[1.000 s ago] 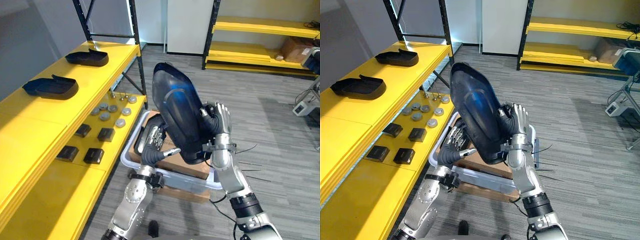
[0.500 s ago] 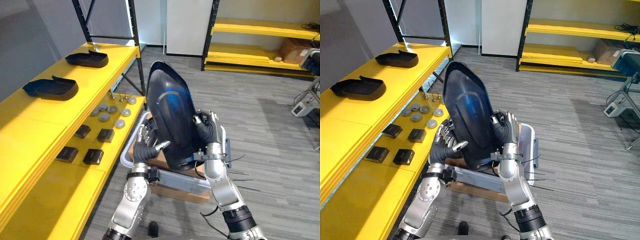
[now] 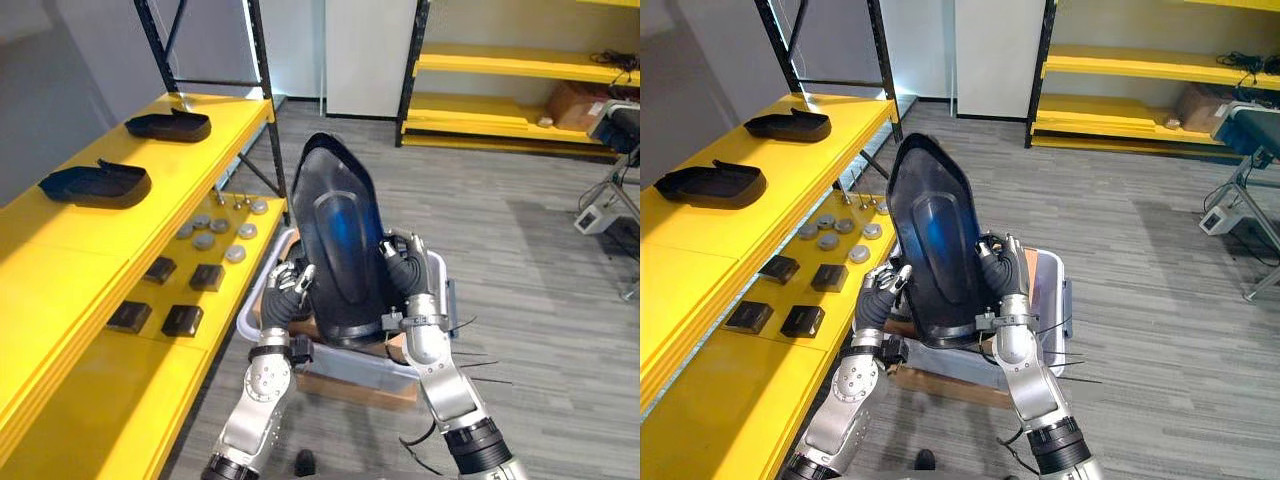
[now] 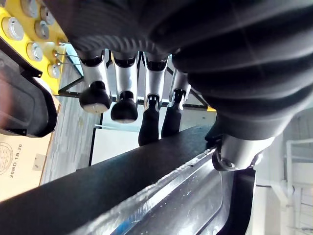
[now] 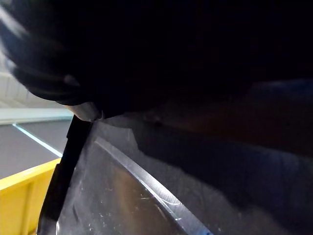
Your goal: Walk over and take plastic housings, then place them on the shelf
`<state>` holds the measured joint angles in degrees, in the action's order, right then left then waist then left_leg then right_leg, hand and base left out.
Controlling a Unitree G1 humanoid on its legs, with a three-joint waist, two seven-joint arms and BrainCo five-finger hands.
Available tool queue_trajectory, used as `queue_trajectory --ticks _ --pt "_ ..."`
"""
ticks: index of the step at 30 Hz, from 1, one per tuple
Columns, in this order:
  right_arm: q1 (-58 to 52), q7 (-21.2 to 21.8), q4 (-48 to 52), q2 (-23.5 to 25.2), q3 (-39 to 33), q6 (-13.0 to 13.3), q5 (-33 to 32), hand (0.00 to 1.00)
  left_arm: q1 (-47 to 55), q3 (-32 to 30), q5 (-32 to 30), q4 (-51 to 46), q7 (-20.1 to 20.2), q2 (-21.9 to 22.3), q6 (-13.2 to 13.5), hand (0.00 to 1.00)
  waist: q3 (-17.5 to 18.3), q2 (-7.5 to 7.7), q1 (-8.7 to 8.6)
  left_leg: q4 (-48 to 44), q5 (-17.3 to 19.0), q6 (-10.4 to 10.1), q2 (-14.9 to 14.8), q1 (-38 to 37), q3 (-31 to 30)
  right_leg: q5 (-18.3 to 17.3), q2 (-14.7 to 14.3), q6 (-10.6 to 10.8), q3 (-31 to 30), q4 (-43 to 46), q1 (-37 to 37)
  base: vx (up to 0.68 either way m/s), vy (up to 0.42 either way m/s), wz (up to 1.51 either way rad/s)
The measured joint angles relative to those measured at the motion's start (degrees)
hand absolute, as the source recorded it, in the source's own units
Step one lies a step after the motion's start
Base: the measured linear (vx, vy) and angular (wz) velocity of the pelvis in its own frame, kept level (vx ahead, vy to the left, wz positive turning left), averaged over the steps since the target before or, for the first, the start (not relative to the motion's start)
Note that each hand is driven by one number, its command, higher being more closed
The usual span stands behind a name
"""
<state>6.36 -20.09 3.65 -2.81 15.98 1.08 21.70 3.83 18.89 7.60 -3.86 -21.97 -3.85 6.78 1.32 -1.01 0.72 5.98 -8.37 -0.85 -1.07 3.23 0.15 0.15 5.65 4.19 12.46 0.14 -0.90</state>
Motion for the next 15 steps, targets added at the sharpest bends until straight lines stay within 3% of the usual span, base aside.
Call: queue_trajectory --ticks 9,15 --pt "0.0 3.4 0.0 0.0 0.8 3.1 -5.4 0.0 0.0 -3.1 0.0 0.5 0.6 0.1 -0.2 1.0 0.0 0.06 -0.03 0.0 0.0 0.0 0.0 -0.2 0.0 -0.1 0.1 0.0 0.1 0.8 0.1 0.0 0.0 0.0" --pt "-0.1 8.0 0.1 -0.2 -0.1 5.2 -17.9 0.0 0.0 -3.7 -1.9 2.0 2.0 0.3 -1.0 1.0 0.2 0.35 0.03 0.0 0.0 0.0 0.0 -0.3 0.0 -0.3 0.2 -0.2 0.0 0.8 0.0 0.0 0.0 0.0"
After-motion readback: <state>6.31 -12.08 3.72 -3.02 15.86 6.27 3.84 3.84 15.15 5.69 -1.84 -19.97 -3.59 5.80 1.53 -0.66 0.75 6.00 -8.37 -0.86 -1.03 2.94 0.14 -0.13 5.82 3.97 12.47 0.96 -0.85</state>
